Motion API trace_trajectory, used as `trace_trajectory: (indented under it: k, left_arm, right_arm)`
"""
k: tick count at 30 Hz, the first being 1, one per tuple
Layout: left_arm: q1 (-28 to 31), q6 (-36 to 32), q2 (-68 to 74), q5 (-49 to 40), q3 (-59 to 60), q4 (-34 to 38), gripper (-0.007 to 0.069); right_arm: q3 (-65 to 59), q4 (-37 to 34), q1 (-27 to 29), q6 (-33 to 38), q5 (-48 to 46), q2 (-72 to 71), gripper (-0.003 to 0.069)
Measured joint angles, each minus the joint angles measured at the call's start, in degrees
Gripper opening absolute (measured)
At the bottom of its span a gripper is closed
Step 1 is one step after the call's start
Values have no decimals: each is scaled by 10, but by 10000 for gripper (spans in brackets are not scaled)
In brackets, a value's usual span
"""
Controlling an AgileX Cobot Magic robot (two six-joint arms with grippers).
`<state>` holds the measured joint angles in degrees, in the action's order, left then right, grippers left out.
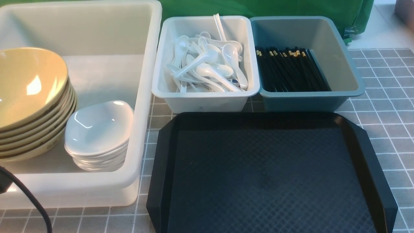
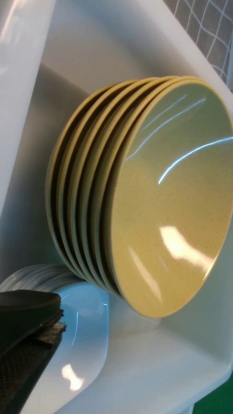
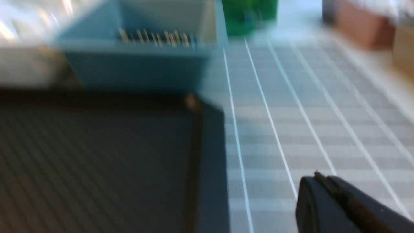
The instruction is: On grey table put chopsticks spoon bowls plates into blue grey white boxes.
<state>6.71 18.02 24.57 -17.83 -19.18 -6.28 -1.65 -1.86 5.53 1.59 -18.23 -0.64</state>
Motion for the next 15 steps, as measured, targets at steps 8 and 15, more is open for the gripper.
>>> trace_trajectory:
  k: [8,15]
  left_arm:
    - [0,0,0,0,0,0,-10]
    - [0,0,0,0,0,0,-10]
  right_arm:
    - [1,0,15,1,-9,0,34]
    - [1,0,15,1,-9,0,34]
